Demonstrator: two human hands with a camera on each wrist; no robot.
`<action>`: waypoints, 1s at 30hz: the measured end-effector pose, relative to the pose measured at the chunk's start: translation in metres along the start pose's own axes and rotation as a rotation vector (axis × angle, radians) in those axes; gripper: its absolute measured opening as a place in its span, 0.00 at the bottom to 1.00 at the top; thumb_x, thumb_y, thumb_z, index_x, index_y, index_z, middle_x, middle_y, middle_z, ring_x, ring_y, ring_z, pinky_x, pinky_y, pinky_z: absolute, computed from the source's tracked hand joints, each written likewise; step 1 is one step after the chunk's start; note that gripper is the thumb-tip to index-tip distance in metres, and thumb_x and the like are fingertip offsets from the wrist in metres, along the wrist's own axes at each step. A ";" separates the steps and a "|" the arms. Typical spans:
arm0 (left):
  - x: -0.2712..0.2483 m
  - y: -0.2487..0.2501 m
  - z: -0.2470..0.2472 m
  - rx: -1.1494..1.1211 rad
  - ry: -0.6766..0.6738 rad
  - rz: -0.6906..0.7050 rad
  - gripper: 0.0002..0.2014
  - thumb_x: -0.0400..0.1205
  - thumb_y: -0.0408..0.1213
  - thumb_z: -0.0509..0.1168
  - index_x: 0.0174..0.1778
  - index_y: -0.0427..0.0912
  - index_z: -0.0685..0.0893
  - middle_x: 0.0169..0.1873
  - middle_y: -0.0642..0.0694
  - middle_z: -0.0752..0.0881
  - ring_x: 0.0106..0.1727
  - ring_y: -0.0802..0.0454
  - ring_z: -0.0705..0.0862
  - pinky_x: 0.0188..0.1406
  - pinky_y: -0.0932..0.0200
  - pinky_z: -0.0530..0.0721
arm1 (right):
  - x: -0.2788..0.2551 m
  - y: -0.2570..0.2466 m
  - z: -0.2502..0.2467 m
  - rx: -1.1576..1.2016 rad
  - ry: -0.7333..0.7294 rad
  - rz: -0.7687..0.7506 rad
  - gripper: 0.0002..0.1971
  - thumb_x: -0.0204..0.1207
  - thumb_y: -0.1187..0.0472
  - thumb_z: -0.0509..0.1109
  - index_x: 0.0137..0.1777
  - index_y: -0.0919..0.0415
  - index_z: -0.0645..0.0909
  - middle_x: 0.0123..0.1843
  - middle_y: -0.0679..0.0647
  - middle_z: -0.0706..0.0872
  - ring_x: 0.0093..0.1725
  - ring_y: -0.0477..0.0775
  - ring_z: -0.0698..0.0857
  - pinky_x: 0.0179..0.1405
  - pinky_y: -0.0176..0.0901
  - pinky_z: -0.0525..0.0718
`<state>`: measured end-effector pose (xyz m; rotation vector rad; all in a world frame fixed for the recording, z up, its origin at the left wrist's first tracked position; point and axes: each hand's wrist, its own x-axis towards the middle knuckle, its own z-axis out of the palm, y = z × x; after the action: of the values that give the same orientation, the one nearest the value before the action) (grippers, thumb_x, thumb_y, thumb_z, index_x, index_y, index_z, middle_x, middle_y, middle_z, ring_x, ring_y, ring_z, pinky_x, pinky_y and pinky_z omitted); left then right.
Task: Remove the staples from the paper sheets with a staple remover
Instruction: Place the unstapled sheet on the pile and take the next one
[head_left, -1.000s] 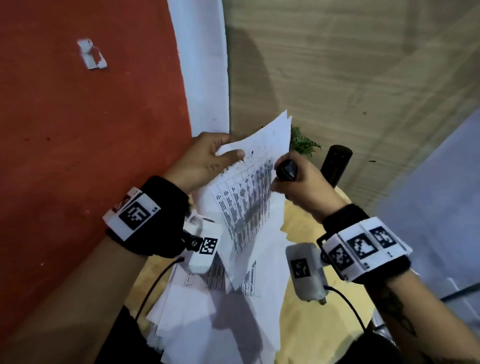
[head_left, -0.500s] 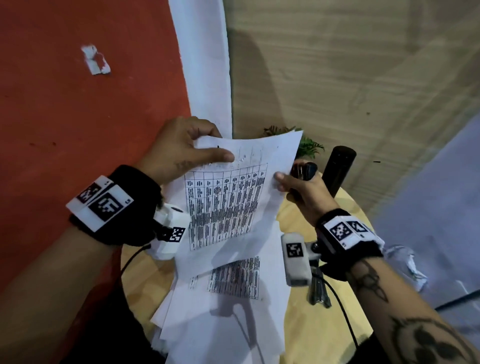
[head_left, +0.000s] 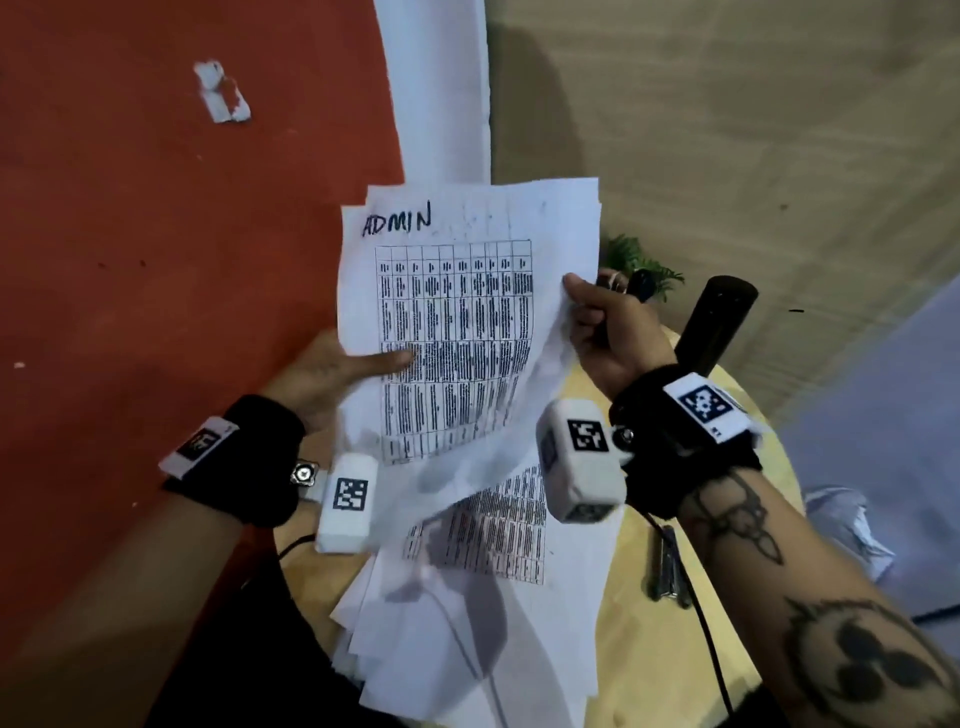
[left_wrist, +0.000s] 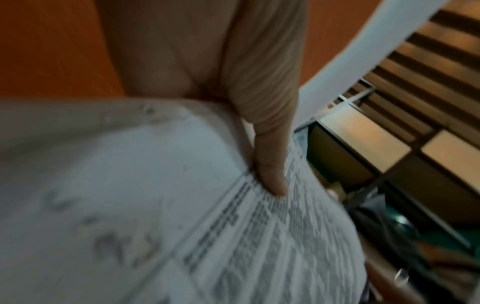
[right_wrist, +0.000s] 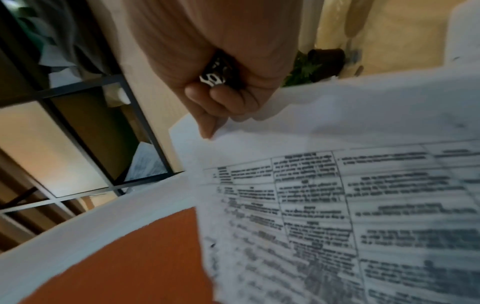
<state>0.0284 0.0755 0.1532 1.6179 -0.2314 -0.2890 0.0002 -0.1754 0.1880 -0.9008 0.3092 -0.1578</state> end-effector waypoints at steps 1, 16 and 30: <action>0.002 -0.006 -0.005 0.048 0.035 0.008 0.41 0.44 0.59 0.84 0.50 0.42 0.86 0.49 0.48 0.90 0.54 0.52 0.87 0.59 0.55 0.82 | 0.003 0.005 0.002 -0.029 0.014 0.002 0.11 0.76 0.74 0.66 0.40 0.58 0.71 0.24 0.48 0.78 0.13 0.38 0.67 0.10 0.28 0.63; 0.048 -0.116 -0.155 0.664 0.374 -0.442 0.52 0.44 0.65 0.81 0.53 0.27 0.82 0.50 0.33 0.84 0.49 0.42 0.81 0.50 0.43 0.79 | -0.034 0.194 -0.124 -0.971 0.045 0.212 0.14 0.75 0.64 0.71 0.39 0.51 0.68 0.37 0.55 0.78 0.38 0.56 0.78 0.36 0.46 0.73; 0.042 -0.204 -0.066 1.229 -0.100 -0.557 0.35 0.74 0.42 0.75 0.77 0.46 0.70 0.77 0.37 0.66 0.77 0.36 0.65 0.76 0.45 0.67 | -0.068 0.262 -0.130 -1.726 -0.500 0.178 0.25 0.78 0.56 0.63 0.74 0.59 0.64 0.75 0.52 0.66 0.77 0.53 0.61 0.59 0.56 0.79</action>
<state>0.0839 0.1383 -0.0482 2.8887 0.0032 -0.7447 -0.1057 -0.0933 -0.0809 -2.5379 -0.0273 0.6155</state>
